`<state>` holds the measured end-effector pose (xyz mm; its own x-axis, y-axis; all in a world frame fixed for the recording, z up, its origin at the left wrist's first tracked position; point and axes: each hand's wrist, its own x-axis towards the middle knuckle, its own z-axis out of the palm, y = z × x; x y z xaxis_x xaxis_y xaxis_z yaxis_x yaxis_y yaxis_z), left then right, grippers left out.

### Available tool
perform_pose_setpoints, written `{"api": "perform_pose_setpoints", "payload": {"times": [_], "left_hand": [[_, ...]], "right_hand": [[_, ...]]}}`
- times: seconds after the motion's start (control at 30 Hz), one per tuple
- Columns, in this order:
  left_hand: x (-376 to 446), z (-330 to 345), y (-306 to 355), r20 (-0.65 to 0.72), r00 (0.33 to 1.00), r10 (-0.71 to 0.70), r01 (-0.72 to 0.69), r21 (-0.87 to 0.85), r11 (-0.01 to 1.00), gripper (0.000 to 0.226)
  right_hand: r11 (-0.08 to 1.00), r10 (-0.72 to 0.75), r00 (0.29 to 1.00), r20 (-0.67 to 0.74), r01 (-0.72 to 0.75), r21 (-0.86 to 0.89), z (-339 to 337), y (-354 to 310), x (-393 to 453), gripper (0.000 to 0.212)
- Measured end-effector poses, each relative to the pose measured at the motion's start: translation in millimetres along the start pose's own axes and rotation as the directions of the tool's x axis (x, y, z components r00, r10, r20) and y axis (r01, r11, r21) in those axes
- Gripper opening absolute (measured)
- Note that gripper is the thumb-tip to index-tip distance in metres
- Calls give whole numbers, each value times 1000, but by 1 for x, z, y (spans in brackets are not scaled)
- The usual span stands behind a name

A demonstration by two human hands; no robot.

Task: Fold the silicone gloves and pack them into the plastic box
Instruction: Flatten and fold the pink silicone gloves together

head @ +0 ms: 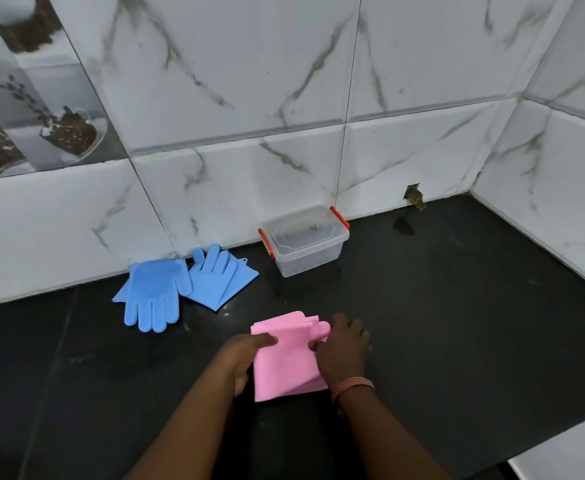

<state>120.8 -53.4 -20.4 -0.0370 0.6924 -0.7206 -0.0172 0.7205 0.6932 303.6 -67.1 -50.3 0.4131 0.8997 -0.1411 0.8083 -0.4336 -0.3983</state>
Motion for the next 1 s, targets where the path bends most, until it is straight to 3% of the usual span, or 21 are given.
{"api": "perform_pose_setpoints", "payload": {"times": [0.07, 0.1, 0.13, 0.2, 0.23, 0.3, 0.37, 0.4, 0.43, 0.5, 0.57, 0.63, 0.67, 0.73, 0.77, 0.8, 0.83, 0.87, 0.9, 0.93, 1.0], "left_hand": [[-7, 4, 0, 54, 997, 61, -62, 12, 998, 30], [-10, 6, 1, 75, 992, 101, -104, 27, 994, 33], [-14, 8, 3, 87, 986, 143, -147, 45, 988, 35], [-22, 16, 12, 91, 961, 262, -270, 101, 957, 29], [-26, 23, 18, 90, 931, 355, -366, 185, 912, 22], [-37, 37, 29, 110, 813, 572, -559, 423, 713, 13], [-49, 51, 34, 176, 663, 727, -677, 556, 482, 14], [-53, 58, 34, 214, 600, 771, -703, 600, 381, 15], [-57, 64, 32, 257, 533, 806, -723, 634, 276, 15], [-60, 73, 27, 377, 411, 830, -767, 636, 91, 12], [-60, 72, 18, 529, 397, 750, -824, 565, 38, 19], [-55, 64, 3, 543, 488, 684, -845, 489, 215, 29], [-54, 59, -2, 449, 543, 710, -827, 433, 358, 30], [-47, 52, -8, 95, 691, 716, -710, 272, 649, 26], [-42, 47, -6, -55, 792, 608, -588, 199, 784, 26], [-40, 44, -2, -104, 899, 426, -414, 116, 903, 37], [-38, 41, 1, -44, 974, 222, -221, 30, 975, 51], [-36, 37, 3, 93, 994, 52, -45, -71, 996, 63], [-34, 35, 3, 237, 970, -45, 86, -163, 983, 70], [-30, 34, 0, 320, 945, -66, 148, -239, 960, 70], [-24, 38, -2, 344, 938, -32, 146, -311, 939, 61]], "right_hand": [[1000, -19, 995, -102, 18, -10, -7, -5, -6, 39], [996, -54, 994, -98, 61, 70, -11, -9, -8, 28], [977, -75, 996, -44, 82, 197, -16, -13, -9, 17], [884, -41, 991, 128, -24, 466, -27, -24, -8, 11], [785, 16, 977, 210, -143, 603, -36, -29, -6, 13], [430, 70, 906, 417, -405, 807, -56, -42, -3, 25], [80, -52, 824, 564, -560, 825, -75, -45, 2, 58], [0, -127, 802, 583, -588, 809, -82, -43, 7, 76], [-16, -163, 805, 571, -580, 814, -87, -40, 10, 81], [93, -134, 856, 499, -491, 866, -89, -32, 10, 61], [185, -48, 900, 434, -419, 889, -82, -18, 9, 40], [138, -63, 889, 454, -443, 886, -72, 1, 8, 35], [103, -87, 879, 469, -461, 881, -69, 11, 6, 36], [39, -156, 866, 476, -476, 879, -67, 27, 1, 40], [18, -194, 855, 481, -487, 873, -66, 33, -1, 40], [3, -234, 838, 494, -507, 862, -65, 39, -3, 39], [-7, -274, 818, 506, -528, 849, -63, 45, -4, 37], [-13, -303, 802, 515, -544, 839, -61, 49, -5, 36], [0, -318, 789, 526, -554, 832, -59, 54, -5, 36], [38, -317, 785, 533, -551, 834, -57, 57, -3, 37], [158, -290, 786, 546, -523, 837, -55, 61, 4, 38]]}}
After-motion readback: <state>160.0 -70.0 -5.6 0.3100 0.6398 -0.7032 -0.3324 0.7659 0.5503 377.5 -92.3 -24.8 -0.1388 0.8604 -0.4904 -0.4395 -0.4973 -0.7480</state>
